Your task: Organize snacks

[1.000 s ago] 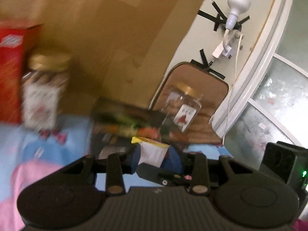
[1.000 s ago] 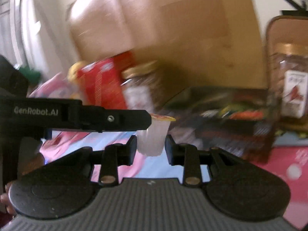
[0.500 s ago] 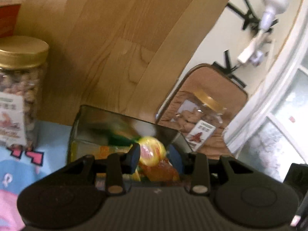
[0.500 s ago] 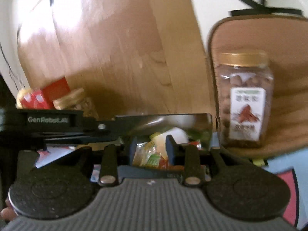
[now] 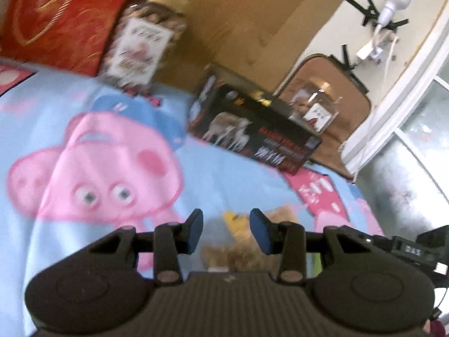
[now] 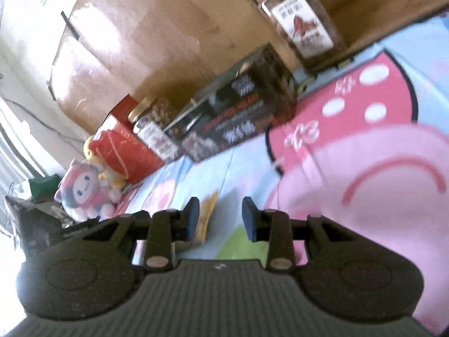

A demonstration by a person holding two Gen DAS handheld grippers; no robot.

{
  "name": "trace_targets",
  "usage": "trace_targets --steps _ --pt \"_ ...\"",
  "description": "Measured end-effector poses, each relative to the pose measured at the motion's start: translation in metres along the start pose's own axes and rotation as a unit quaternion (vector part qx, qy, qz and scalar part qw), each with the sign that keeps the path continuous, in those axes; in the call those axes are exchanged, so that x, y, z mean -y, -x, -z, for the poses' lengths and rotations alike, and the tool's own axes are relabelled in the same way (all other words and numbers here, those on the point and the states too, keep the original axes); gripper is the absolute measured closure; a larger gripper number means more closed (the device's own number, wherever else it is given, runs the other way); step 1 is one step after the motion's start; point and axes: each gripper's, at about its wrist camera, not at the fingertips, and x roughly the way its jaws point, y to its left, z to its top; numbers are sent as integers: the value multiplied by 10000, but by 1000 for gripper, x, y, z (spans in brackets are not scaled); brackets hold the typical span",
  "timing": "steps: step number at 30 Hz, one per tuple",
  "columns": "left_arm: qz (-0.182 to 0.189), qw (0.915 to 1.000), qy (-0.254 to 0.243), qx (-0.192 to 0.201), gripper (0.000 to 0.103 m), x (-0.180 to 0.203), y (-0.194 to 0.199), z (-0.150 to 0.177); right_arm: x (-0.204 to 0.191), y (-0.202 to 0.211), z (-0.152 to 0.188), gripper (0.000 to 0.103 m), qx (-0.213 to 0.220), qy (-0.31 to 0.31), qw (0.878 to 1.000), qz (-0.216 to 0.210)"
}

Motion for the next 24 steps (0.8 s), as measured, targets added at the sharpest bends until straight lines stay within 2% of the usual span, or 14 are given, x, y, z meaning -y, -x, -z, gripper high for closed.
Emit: trace_targets --steps 4,9,12,19,24 --pt "13 9998 176 20 65 -4 10 9 -16 -3 13 66 -157 102 9998 -111" --pt "-69 9998 -144 -87 65 10 14 24 -36 -12 29 66 -393 366 9981 -306" --pt "-151 9993 -339 -80 65 19 20 34 -48 -18 41 66 -527 692 9960 -211" --pt "-910 9932 -702 160 62 32 43 42 -51 -19 49 66 -591 791 9949 -183" --pt "-1281 9886 -770 197 62 32 52 46 -47 -18 54 66 -631 753 9950 -200"
